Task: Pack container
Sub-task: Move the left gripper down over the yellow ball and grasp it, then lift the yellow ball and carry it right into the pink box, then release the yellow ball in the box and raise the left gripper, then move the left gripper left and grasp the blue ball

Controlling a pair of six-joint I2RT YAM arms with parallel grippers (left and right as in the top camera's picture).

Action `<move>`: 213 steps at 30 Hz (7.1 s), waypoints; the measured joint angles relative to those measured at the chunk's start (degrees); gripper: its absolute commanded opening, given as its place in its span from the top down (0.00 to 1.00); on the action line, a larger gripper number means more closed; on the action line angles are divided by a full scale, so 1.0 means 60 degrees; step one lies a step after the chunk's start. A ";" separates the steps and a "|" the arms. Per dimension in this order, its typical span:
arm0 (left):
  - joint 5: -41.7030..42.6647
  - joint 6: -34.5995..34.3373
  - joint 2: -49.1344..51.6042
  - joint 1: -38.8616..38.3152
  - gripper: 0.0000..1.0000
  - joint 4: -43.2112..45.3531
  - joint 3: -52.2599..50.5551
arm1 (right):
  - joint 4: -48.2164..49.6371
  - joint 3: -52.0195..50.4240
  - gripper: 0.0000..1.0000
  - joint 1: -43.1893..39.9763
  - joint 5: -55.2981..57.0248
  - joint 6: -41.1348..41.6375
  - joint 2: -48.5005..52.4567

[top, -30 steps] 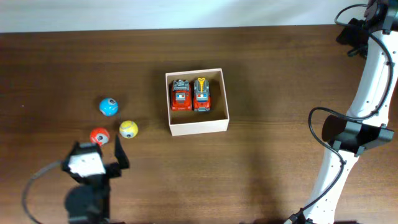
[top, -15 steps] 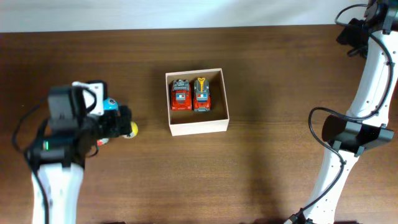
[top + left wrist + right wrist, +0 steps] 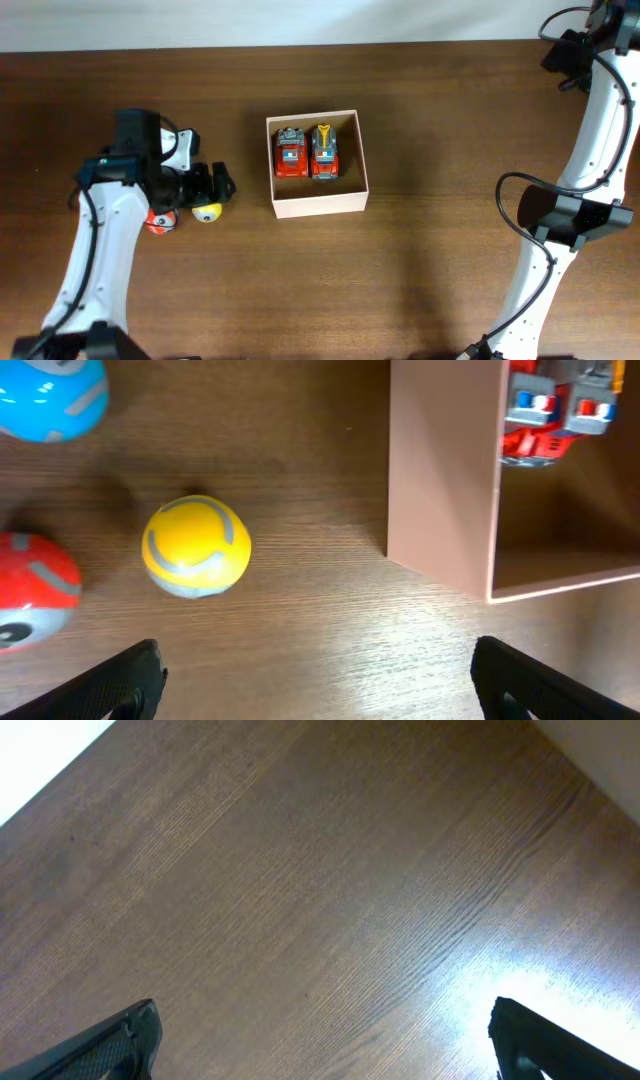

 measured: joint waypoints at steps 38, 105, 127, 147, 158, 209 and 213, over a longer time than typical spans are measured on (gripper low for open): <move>-0.1902 -0.0127 0.3439 0.0000 0.11 0.1067 0.0007 | 0.0000 0.0000 0.01 0.0000 0.0000 -0.0004 0.0000; -0.1800 0.2138 0.3603 -0.4419 0.74 -0.1366 0.4244 | 0.0004 0.0000 0.01 0.0000 0.0000 -0.0004 0.0000; -0.1898 0.2204 0.4215 -0.4415 0.18 -0.1180 0.4003 | 0.0004 0.0000 0.01 0.0000 0.0004 0.0004 0.0000; -0.4091 -0.0222 0.4280 -0.3672 0.13 -0.2703 0.6543 | 0.0000 0.0000 0.01 0.0000 0.0000 -0.0004 0.0000; -0.4779 -0.0885 0.4280 -0.1439 0.00 -0.2586 0.5967 | 0.0000 0.0000 0.01 0.0000 0.0000 -0.0004 0.0000; -0.3213 -0.1056 0.6211 0.0131 0.55 0.0350 0.3923 | 0.0004 0.0000 0.01 0.0000 0.0000 0.0000 0.0000; -0.2648 -0.1056 0.6262 0.0113 0.55 -0.0441 0.4889 | 0.0000 0.0000 0.01 0.0000 0.0000 0.0000 0.0000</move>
